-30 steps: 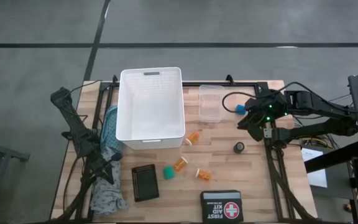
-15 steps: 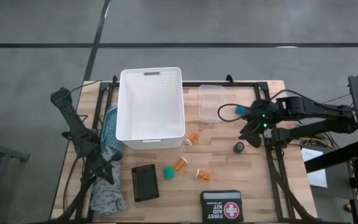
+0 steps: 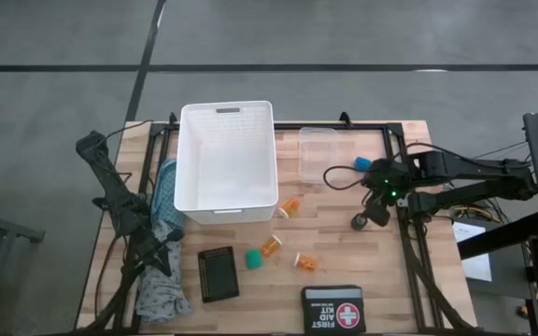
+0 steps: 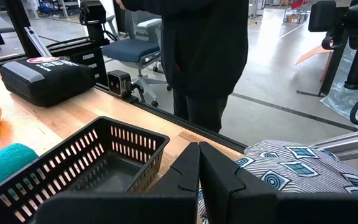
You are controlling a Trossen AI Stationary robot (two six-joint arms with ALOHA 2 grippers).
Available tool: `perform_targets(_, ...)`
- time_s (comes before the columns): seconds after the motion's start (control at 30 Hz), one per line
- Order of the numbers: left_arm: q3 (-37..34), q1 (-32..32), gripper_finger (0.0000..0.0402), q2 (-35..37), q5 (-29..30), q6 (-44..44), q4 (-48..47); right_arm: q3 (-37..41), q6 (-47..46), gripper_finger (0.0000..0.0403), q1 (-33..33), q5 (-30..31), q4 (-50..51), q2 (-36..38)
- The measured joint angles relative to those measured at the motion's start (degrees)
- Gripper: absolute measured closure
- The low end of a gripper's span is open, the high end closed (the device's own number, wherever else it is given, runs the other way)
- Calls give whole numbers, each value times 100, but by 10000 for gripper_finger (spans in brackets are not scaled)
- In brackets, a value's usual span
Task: Pick & place medical supplies in basket/bin
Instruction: Put the black roll bandage into the transparent bin
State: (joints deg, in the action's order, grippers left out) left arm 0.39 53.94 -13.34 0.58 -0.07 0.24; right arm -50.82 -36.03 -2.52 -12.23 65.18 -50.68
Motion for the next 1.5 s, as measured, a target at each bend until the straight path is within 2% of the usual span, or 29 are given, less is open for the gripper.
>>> perform_targets(0.27, 0, 0, 391, 0, 0, 1, 0, 622, -42, 34, 0, -281, -337, -7)
perform_targets(0.43, -1, 1, 391, 2, 0, 1, -1, 1031, -36, 7, 0, -288, -518, -7)
perform_targets(1.0, -1, 1, 391, 2, 0, 1, -1, 1998, 275, 3, -1, -156, -1590, -16)
perform_targets(1.5, -1, 0, 391, 2, 0, 1, -1, 1881, 272, 3, 0, -15, -1627, -15)
